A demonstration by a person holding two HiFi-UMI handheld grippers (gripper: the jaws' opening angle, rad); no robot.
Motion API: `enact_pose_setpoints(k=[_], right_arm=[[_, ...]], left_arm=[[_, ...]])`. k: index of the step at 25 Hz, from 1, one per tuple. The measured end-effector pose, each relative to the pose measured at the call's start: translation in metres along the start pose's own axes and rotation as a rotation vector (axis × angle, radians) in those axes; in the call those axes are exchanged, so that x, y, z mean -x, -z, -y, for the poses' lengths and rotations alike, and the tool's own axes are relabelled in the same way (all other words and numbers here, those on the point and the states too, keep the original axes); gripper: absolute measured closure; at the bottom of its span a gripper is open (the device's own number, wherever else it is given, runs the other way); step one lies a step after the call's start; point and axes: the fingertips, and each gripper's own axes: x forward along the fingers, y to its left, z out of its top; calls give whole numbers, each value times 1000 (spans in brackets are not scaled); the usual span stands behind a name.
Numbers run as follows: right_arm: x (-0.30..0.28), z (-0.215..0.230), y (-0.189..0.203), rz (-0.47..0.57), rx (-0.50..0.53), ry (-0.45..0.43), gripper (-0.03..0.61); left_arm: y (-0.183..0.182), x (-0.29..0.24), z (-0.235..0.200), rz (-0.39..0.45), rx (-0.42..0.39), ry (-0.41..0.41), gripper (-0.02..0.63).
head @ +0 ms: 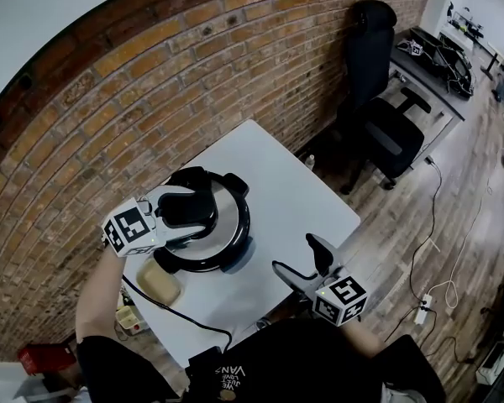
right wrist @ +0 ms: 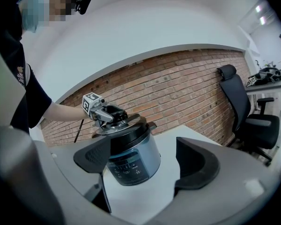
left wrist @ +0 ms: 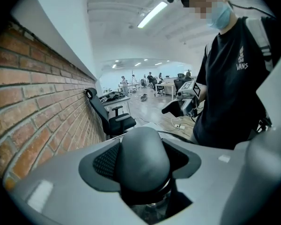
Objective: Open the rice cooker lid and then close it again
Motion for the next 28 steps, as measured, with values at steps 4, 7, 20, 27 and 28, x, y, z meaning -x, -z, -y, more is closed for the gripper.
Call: enact_pose_setpoints(k=[4, 7, 20, 27, 28], right_arm=[[-1, -2, 0, -2, 4, 13, 149], [-4, -6, 1, 0, 4, 23, 149], [8, -10, 9, -5, 17, 100, 149], [3, -26, -4, 34, 25, 64, 150], [3, -30, -8, 44, 27, 59, 149]], left_arm=[[0, 1, -1, 11, 1, -9, 337], [-1, 1, -2, 10, -4, -8, 337], [-22, 42, -20, 279, 183, -93, 337], [-41, 69, -14, 302, 119, -158, 337], [-44, 75, -12, 307, 110, -173, 337]])
